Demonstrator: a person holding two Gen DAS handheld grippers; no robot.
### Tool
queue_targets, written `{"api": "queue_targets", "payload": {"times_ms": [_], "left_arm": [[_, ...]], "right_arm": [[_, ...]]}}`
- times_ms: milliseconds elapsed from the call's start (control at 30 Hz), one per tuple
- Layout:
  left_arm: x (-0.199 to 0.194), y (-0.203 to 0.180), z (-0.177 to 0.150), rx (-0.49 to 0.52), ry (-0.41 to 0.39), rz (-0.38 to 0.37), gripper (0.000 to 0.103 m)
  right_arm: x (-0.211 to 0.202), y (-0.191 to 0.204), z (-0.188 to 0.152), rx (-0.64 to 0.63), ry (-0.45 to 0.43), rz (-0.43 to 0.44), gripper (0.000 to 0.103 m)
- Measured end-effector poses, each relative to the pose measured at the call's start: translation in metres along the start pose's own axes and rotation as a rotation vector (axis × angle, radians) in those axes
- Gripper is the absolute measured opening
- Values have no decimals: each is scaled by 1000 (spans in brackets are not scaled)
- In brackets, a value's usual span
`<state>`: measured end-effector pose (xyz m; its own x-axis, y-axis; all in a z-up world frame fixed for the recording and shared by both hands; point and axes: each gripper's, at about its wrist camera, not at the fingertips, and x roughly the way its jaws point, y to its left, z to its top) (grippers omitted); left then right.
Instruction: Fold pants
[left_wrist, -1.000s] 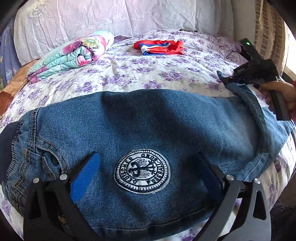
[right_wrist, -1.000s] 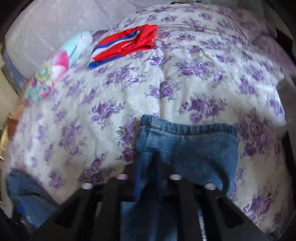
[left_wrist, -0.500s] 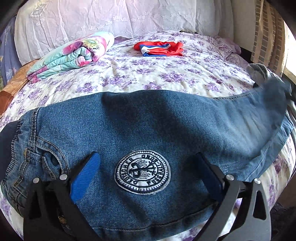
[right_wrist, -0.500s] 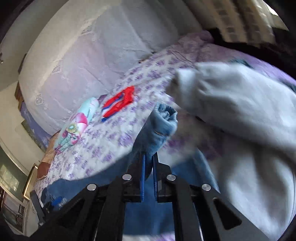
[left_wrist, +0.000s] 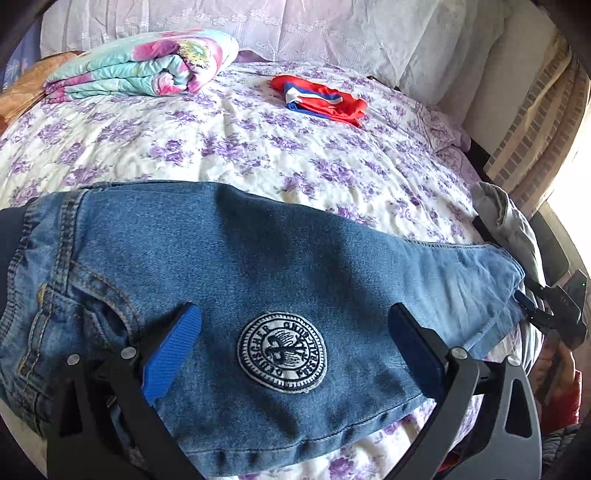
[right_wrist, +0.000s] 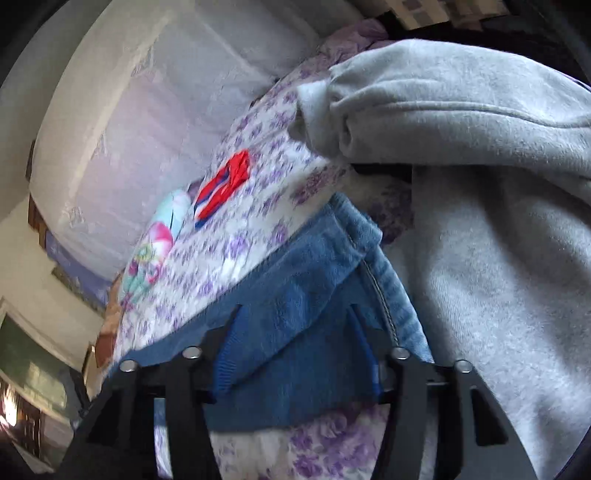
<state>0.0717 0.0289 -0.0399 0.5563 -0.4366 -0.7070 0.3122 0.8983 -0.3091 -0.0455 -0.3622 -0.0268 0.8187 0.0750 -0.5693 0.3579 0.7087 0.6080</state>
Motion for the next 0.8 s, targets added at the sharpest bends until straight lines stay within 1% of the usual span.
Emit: {"api": "queue_targets", "payload": {"times_ms": [67,100,133,167,233,300,367,433,467,533,567,600,633,667,700,733,767,800], "left_arm": [[-4,0,-2,-8,-6,-1,99],[-6,0,-3,-11,-11,-5,99],[-8,1,-2,-14,-14,-9,99],[-11,1,-2,-20,-23,-15,99],[-16,3,-2,-29,-35,-31,99],[-21,6,-1,-35,-45,-34,99],[-25,11,0,-48,-56,-24,99],[-30,17,1,-62,-61,-32,99],[-31,20,2,-70,-59,-48,99],[-29,25,3,-78,-47,-65,99],[-28,25,2,-73,-46,-61,99],[-26,24,2,-66,-42,-54,99],[-25,22,1,-57,-36,-41,99],[-26,21,-1,-49,-36,-30,99],[-26,19,-2,-39,-36,-19,99],[-27,17,-3,-29,-35,-10,99],[-27,17,-3,-22,-34,-5,99],[-28,16,-3,-17,-35,0,99]], "right_arm": [[5,1,4,0,-18,8,58],[7,1,6,10,-33,10,57],[10,-3,9,32,-54,37,43],[11,-7,13,46,-61,63,8],[12,-15,17,85,-60,112,7],[8,-12,16,73,-65,128,7],[-11,-4,11,55,-83,159,7],[-36,3,10,17,-78,159,7],[-44,1,10,17,-71,145,7],[-43,-10,10,28,-15,107,8],[-29,-21,6,15,65,38,9],[-21,-26,3,-1,107,-10,8],[-16,-33,0,-16,132,-22,9],[-22,-36,0,1,106,8,11],[-32,-37,2,22,60,11,16],[-46,-34,6,18,4,0,16],[-64,-28,12,-20,-71,-19,18],[-80,-22,17,-55,-142,-67,21]]}}
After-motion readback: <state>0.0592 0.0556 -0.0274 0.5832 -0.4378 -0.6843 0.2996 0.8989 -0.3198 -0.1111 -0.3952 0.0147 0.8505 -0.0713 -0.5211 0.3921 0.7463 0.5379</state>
